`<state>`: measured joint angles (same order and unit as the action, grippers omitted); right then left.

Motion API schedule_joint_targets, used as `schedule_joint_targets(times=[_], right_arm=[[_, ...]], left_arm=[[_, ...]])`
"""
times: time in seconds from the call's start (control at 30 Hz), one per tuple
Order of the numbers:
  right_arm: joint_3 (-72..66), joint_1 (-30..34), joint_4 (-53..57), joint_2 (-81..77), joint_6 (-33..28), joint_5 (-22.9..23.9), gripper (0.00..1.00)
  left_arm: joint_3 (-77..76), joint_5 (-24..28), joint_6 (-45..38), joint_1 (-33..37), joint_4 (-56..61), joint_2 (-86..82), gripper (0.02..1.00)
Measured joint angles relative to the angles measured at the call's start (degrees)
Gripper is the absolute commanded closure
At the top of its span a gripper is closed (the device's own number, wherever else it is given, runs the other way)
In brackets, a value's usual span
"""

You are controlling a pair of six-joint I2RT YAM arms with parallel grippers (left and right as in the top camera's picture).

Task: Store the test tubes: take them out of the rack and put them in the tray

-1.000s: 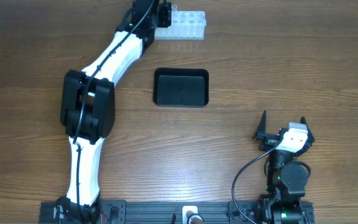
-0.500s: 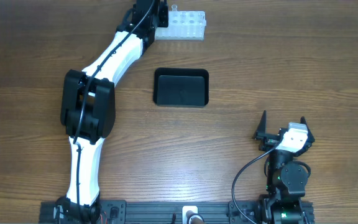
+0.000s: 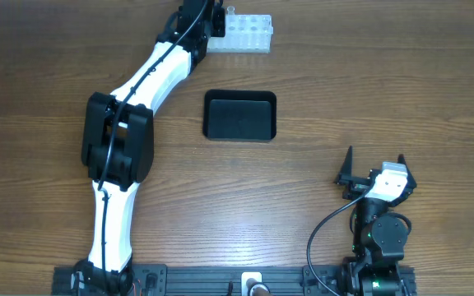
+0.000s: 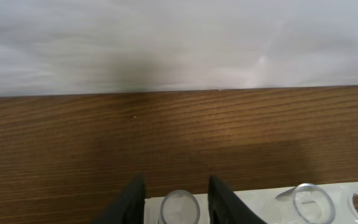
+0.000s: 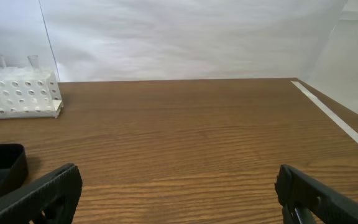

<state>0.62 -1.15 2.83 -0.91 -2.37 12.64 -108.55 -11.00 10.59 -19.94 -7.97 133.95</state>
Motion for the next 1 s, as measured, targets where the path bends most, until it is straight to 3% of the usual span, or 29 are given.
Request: schedule_joint_targets(times=[0.43, 1.0], right_arm=[[0.00, 0.00, 0.00, 0.00, 0.00, 0.00, 0.009], [0.00, 0.00, 0.00, 0.00, 0.00, 0.00, 0.007]], left_arm=[[0.00, -0.04, 0.00, 0.00, -0.02, 0.74, 0.871], [0.00, -0.04, -0.02, 0.00, -0.52, 0.37, 0.928]])
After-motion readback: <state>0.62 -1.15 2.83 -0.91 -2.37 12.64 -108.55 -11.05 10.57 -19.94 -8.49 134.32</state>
